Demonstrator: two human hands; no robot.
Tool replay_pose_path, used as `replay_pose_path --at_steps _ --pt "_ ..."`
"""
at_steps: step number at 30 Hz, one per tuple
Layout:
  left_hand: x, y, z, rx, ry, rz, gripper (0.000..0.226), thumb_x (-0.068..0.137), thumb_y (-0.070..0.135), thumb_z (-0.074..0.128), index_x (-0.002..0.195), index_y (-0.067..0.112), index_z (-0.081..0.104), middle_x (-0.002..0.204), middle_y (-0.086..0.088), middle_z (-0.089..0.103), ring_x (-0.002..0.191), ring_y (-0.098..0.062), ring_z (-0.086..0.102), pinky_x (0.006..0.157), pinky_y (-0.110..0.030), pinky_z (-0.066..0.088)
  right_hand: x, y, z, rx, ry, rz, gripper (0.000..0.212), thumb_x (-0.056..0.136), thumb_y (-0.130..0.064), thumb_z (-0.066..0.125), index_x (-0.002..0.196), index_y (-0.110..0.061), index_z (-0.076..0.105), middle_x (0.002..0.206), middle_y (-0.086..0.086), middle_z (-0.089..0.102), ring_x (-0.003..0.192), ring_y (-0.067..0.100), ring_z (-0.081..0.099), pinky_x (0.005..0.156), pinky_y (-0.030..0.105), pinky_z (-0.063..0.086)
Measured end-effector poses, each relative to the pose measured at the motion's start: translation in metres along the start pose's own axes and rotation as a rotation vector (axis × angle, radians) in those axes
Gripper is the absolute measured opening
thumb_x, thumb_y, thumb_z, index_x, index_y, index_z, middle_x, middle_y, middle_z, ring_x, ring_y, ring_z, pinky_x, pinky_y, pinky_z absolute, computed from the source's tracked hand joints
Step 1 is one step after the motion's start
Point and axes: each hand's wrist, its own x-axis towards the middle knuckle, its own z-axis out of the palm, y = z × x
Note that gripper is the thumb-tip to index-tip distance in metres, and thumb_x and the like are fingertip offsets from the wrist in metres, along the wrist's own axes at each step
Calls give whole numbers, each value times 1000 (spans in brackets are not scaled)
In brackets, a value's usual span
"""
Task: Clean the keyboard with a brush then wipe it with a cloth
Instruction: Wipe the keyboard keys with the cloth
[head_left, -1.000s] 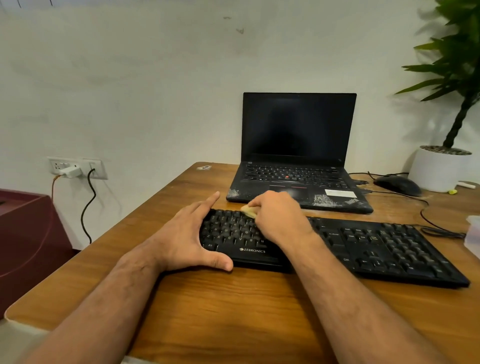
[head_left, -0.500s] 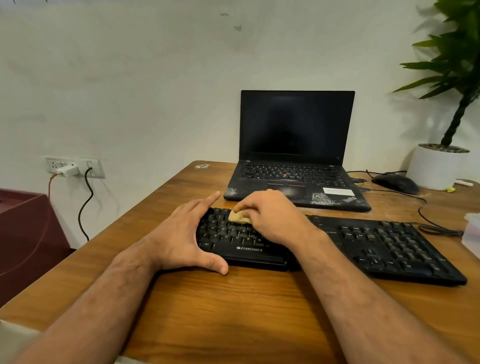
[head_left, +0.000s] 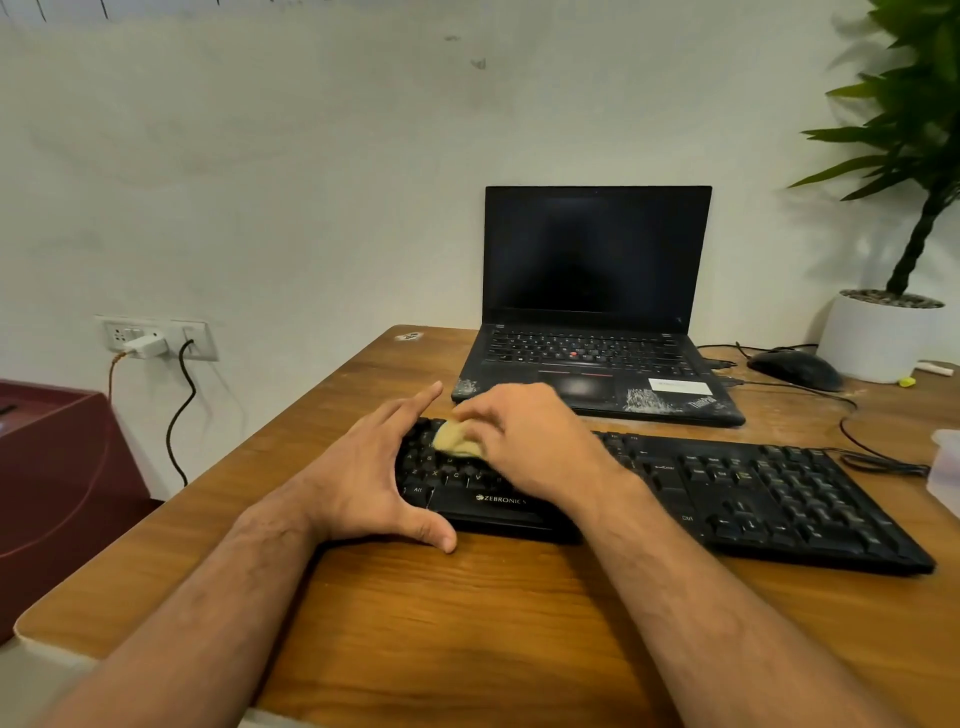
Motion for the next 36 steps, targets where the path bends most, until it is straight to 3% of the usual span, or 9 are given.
replay_pose_path --at_steps 3,7,12,17,19,24,27,33,36 --pt "1 0 0 5 -9 -6 150 35 83 81 156 47 -2 158 17 23 144 -7 28 120 -39 29 -12 -18 3 79 -177 -79 26 92 -20 64 110 -34 78 114 -11 73 106 8 65 100 33 52" --pt "1 0 0 3 -4 -22 152 34 82 83 156 46 -1 157 16 25 143 -5 27 121 -39 26 -24 -12 -17 191 -195 -3 27 68 -10 67 73 -33 80 83 -14 76 82 5 69 78 35 62" --pt "2 -1 -2 -9 -19 -20 151 35 84 81 156 45 -1 157 15 25 143 -9 29 120 -45 28 -28 -25 -7 83 -156 -182 31 88 -10 63 104 -30 80 114 -16 72 106 -2 60 95 11 41" --pt "2 -1 0 -62 -23 -46 148 33 93 71 155 47 1 157 13 26 142 -9 29 119 -45 29 -23 -9 -17 18 -86 -38 33 79 -9 60 92 -30 82 102 -13 74 97 5 64 95 31 54" --pt "0 0 -1 -168 15 -62 145 34 98 63 156 46 5 156 10 29 140 -9 33 118 -42 31 -23 -1 -19 5 -17 -15 30 86 -13 62 102 -32 80 109 -14 73 104 5 62 100 32 51" --pt "-2 2 -3 -194 26 -61 143 35 96 64 155 48 4 158 10 27 140 -6 31 115 -34 31 -19 -3 1 52 -172 -69 27 94 -23 66 118 -33 74 123 -15 69 117 9 58 109 38 43" --pt "1 4 -2 -126 -8 -65 145 36 87 73 155 48 1 157 13 26 137 -3 32 113 -27 29 -7 -2 6 95 -139 -2 27 96 -17 62 110 -35 77 113 -14 73 111 10 60 104 39 49" --pt "4 4 -2 -92 -11 -87 146 35 84 77 154 49 1 156 13 26 140 -6 30 119 -39 29 5 14 2 -187 96 199 38 91 -10 56 116 -30 75 111 -1 73 112 24 59 95 39 54" --pt "5 2 -2 -76 -20 -83 143 36 86 75 154 50 2 156 13 26 140 -7 30 119 -43 30 -2 12 -5 -65 90 101 37 92 -11 57 117 -31 75 120 -6 68 114 16 59 101 34 51"
